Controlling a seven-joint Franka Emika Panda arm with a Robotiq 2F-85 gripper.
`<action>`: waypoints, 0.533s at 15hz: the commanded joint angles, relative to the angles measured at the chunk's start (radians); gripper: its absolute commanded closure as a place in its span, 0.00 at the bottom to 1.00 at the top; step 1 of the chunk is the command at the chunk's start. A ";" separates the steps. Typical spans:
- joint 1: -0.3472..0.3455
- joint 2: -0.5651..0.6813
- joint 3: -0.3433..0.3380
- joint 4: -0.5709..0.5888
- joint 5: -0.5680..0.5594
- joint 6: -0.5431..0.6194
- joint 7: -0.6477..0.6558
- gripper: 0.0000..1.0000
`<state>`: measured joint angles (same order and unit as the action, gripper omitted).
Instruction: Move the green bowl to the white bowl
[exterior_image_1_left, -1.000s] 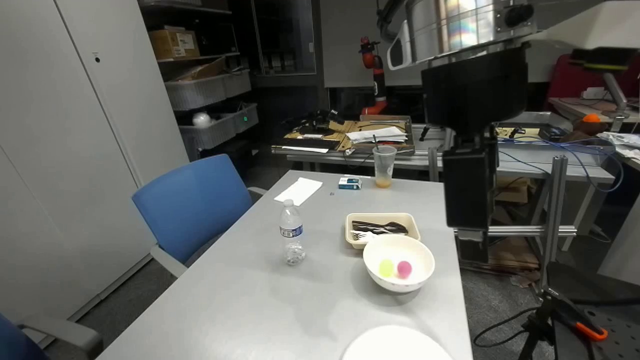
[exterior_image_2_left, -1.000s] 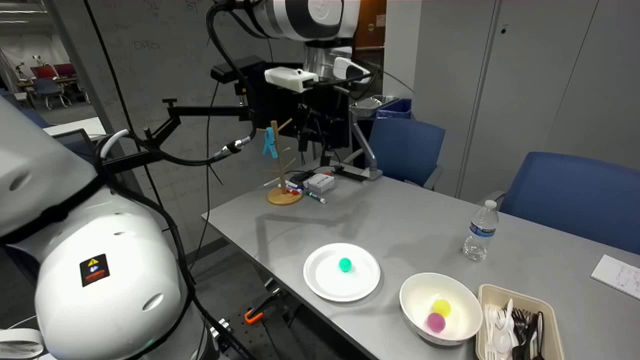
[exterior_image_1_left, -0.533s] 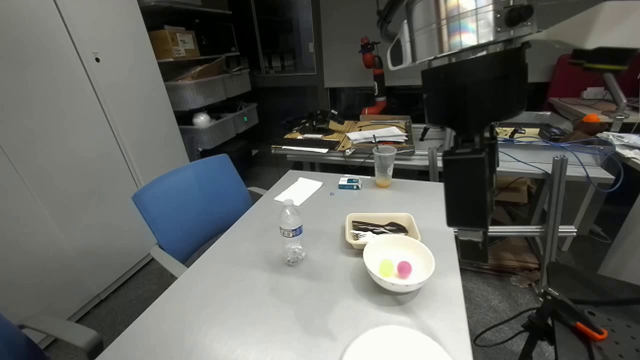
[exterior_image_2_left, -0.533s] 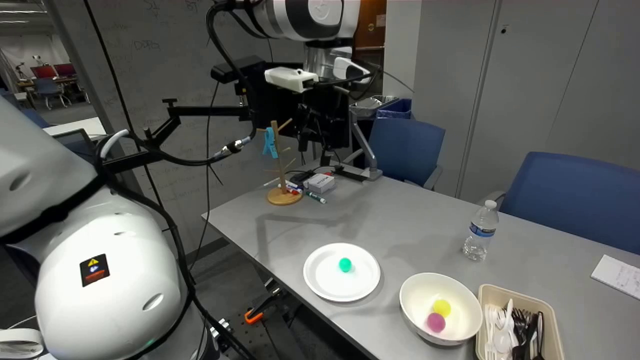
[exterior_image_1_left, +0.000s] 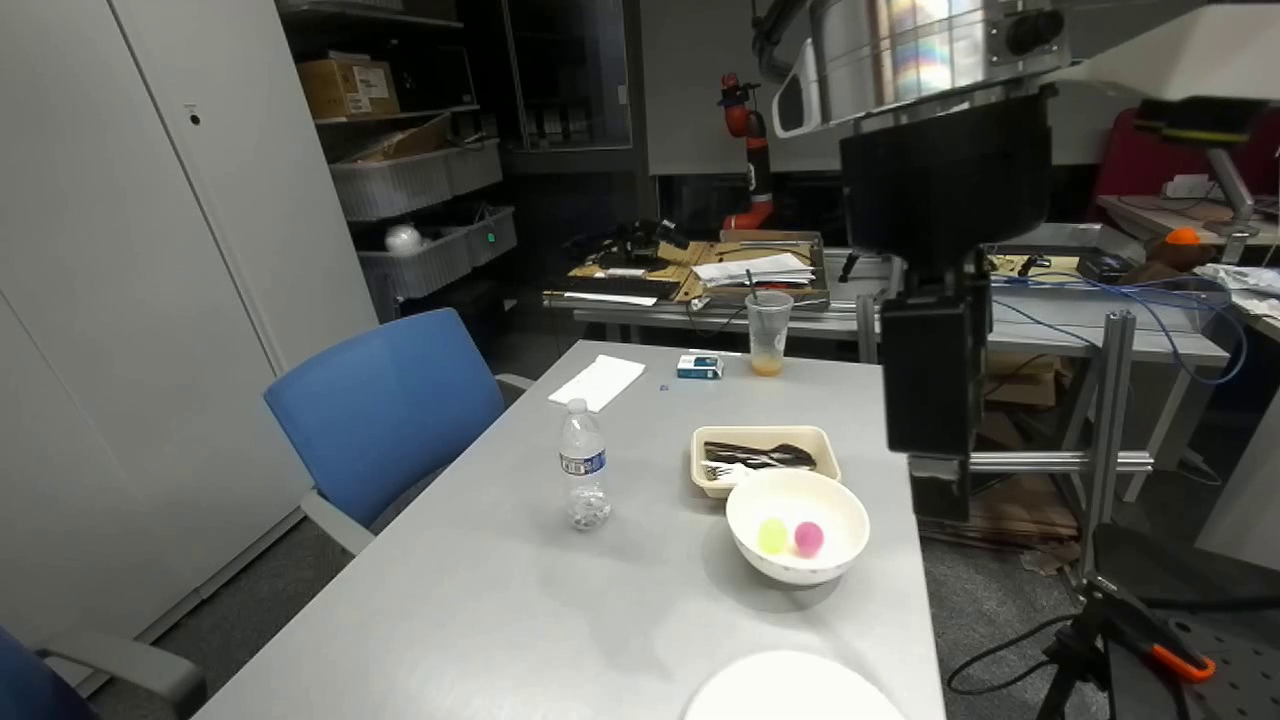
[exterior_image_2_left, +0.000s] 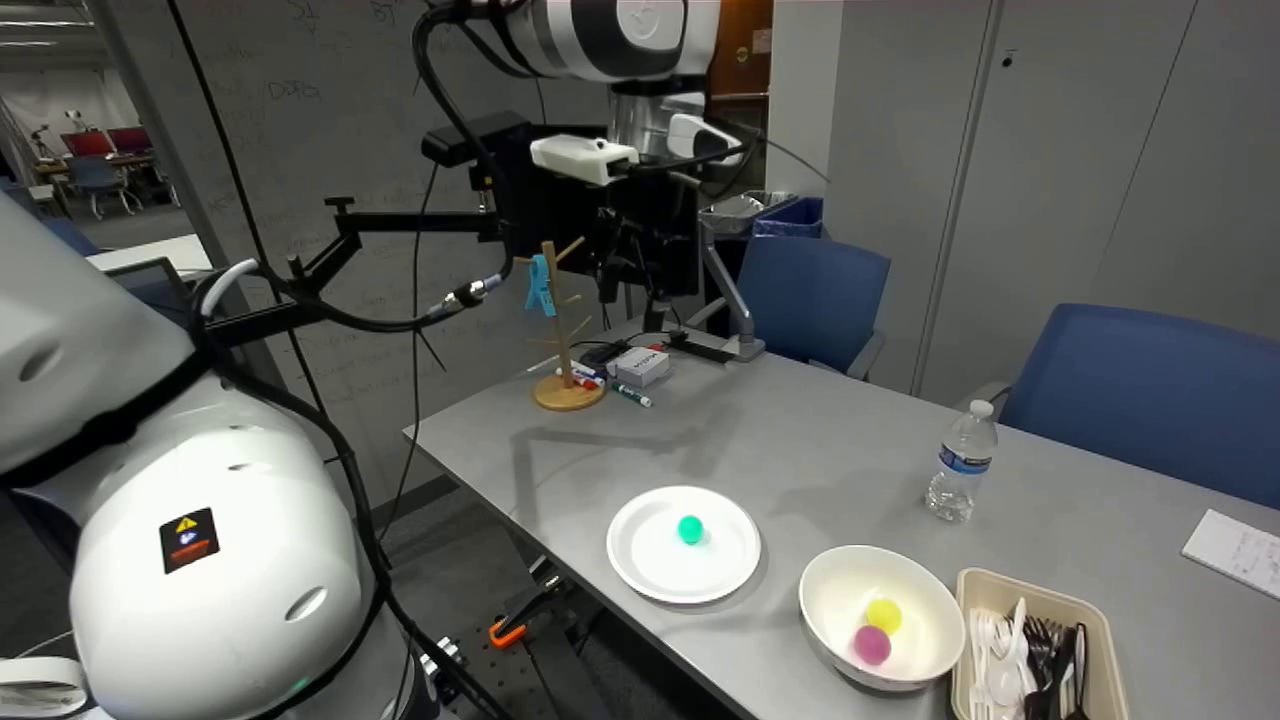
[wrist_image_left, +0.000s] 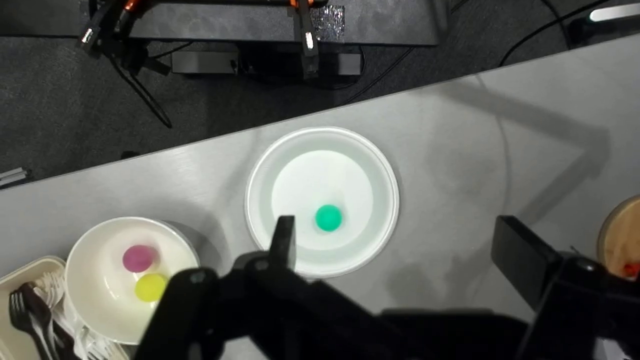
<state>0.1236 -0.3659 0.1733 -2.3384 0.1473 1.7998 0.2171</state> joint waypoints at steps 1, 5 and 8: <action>0.000 0.012 0.007 0.002 -0.028 0.081 -0.010 0.00; 0.001 0.056 0.017 0.004 -0.075 0.205 0.005 0.00; -0.002 0.111 0.020 -0.007 -0.098 0.323 0.017 0.00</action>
<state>0.1237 -0.3040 0.1812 -2.3403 0.0795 2.0264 0.2159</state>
